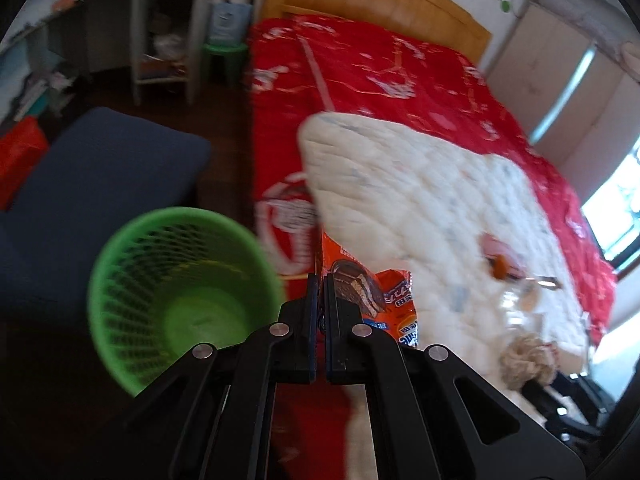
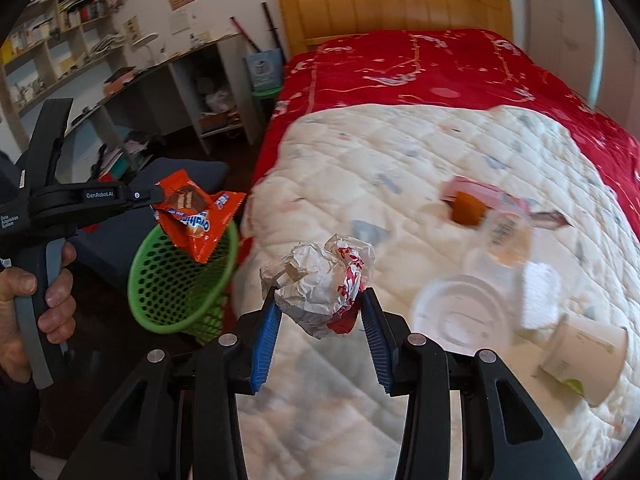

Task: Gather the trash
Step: 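Drop the wrapper into the basket with the left tool while the right tool drops the foil ball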

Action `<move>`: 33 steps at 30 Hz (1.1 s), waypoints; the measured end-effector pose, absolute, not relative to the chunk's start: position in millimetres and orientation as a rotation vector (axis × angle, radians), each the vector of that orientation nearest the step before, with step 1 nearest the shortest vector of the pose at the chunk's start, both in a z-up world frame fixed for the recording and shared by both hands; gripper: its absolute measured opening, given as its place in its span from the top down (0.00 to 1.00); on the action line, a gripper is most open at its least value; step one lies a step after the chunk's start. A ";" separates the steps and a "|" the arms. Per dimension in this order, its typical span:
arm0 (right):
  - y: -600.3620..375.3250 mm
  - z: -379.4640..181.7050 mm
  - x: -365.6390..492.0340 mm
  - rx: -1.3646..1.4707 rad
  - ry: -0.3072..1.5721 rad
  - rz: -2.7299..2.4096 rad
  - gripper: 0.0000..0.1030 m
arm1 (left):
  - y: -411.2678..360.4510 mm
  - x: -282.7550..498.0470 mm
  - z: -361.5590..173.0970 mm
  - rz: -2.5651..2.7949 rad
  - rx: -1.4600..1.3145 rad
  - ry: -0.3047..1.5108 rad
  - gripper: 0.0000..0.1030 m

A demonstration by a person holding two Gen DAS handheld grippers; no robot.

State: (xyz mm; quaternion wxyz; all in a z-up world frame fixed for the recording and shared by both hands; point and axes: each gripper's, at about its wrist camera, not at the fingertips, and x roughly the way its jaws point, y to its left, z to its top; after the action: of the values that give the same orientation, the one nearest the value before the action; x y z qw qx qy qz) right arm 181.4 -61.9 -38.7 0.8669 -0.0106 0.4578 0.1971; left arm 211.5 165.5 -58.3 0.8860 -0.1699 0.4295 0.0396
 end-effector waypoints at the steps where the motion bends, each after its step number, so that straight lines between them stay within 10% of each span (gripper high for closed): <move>1: -54.6 -38.4 181.6 -0.028 0.960 0.424 0.61 | 175.3 208.3 -59.1 0.106 -0.345 0.893 0.99; 16: 30.4 -41.1 189.9 -0.080 0.981 0.554 0.61 | 258.3 186.1 -88.8 0.313 -0.340 0.946 0.95; 21: 52.8 -46.4 192.5 -0.086 0.991 0.584 0.61 | 271.0 175.3 -97.2 0.339 -0.355 0.954 0.69; 33: 103.9 -56.6 199.1 -0.112 1.014 0.652 0.60 | 283.8 141.0 -92.9 0.389 -0.337 0.920 0.44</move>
State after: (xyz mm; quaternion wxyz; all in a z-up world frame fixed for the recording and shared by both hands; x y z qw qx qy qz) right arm 199.1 103.9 -56.6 0.8224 -0.0525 0.4764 0.3065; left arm 141.0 283.8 -92.9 0.8643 -0.1608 0.4389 0.1858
